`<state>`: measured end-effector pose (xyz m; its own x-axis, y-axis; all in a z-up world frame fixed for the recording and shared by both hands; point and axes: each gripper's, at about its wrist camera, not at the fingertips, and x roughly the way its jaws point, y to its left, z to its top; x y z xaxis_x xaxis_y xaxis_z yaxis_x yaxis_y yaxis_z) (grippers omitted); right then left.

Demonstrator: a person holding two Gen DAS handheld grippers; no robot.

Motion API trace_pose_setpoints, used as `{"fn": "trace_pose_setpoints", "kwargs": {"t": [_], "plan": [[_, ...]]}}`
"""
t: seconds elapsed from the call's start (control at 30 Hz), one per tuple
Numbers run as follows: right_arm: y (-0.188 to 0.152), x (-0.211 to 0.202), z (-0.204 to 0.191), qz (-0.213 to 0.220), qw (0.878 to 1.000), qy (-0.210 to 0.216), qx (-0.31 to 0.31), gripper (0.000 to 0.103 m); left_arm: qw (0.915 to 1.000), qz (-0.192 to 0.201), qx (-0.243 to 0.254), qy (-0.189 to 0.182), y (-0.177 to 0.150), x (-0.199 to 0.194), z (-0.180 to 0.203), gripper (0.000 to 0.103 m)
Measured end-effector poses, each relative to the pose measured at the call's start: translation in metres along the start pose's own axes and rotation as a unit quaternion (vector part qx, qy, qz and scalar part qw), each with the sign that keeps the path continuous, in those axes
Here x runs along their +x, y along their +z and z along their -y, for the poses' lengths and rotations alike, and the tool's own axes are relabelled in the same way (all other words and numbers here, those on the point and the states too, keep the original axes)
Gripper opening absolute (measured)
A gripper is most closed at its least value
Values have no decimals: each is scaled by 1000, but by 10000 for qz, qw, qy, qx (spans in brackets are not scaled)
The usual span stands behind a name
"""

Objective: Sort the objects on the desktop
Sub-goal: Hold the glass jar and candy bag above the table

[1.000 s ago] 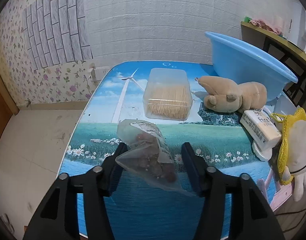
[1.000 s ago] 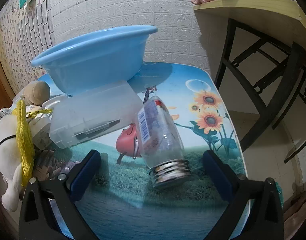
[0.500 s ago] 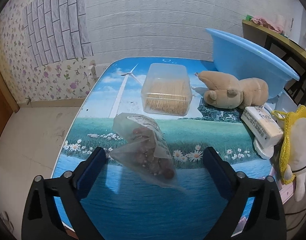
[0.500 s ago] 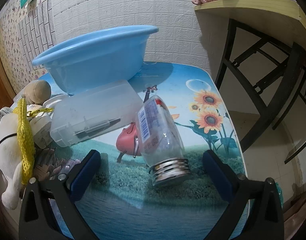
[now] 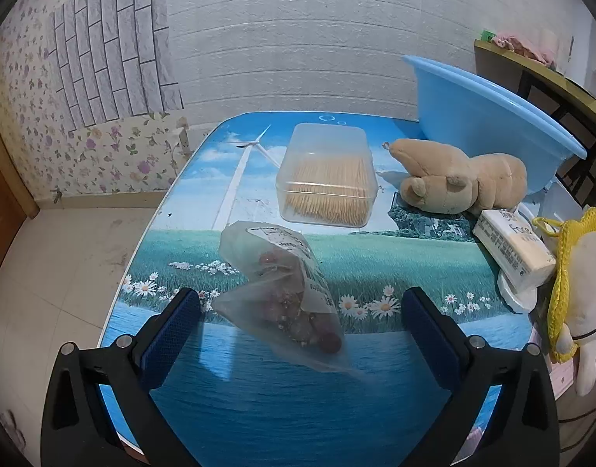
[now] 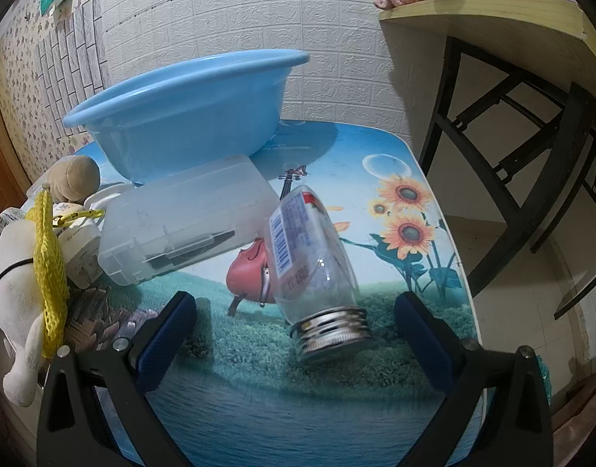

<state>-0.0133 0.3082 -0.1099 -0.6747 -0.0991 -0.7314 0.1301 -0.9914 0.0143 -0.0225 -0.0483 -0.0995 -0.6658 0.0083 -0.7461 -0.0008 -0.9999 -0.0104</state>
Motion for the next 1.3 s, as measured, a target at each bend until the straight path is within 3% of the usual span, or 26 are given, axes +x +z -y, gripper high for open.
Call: {"fn": "trace_pose_setpoints", "kwargs": {"t": [1.3], "plan": [[2,2,-3,-24,10000,-49,34,103,10000,20,-32,-4,2,2,-2,100]]}}
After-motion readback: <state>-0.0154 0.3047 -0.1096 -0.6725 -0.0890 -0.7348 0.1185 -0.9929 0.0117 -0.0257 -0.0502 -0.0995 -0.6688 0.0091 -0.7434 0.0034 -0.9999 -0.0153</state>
